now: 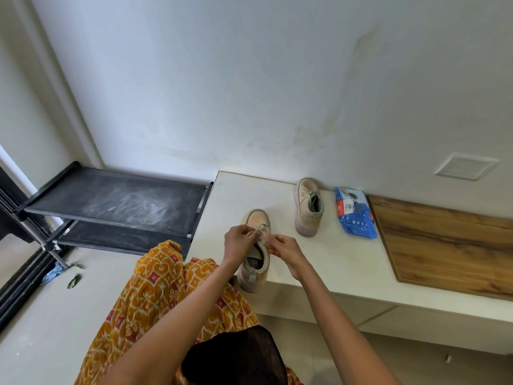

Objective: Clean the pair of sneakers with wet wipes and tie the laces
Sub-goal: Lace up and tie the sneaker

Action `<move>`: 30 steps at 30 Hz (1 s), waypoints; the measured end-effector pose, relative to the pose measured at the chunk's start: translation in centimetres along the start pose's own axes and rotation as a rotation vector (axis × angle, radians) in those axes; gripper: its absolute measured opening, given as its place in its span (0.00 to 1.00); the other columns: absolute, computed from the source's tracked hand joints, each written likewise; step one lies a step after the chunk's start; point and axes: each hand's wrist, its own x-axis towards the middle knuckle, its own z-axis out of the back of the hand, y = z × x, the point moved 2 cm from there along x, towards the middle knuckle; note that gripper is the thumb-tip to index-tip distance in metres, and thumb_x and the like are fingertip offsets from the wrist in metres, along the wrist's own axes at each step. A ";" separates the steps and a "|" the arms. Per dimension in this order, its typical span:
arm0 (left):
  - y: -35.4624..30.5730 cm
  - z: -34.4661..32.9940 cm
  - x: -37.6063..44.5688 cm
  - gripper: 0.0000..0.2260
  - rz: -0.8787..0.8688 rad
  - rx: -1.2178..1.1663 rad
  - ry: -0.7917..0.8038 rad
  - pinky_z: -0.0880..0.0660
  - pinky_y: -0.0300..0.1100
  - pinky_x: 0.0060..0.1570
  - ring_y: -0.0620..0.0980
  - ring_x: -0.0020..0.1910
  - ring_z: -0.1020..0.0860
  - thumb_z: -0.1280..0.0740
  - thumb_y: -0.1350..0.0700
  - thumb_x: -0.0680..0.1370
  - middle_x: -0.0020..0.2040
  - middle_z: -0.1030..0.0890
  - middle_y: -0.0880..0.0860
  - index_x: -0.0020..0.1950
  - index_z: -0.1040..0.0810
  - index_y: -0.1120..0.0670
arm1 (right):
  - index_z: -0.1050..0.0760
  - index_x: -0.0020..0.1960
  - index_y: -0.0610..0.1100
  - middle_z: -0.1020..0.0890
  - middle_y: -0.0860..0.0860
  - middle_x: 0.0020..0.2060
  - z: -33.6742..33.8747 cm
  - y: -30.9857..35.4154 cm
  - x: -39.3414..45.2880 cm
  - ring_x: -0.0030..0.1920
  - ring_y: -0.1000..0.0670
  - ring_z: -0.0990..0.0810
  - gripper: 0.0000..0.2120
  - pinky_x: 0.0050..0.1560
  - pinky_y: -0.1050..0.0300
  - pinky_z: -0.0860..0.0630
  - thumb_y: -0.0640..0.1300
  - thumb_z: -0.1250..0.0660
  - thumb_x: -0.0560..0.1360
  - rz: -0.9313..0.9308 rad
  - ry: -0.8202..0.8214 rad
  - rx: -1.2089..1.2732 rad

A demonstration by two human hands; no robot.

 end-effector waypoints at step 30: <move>-0.8 2.1 2.6 0.08 -0.034 0.201 0.363 0.31 0.33 0.23 0.44 0.27 0.26 0.28 0.56 0.73 0.42 0.17 0.56 0.48 0.17 0.60 | 0.26 0.63 0.48 0.20 0.48 0.52 -0.4 2.1 1.4 0.49 0.49 0.19 0.22 0.51 0.54 0.20 0.44 0.27 0.71 0.229 -0.101 -0.426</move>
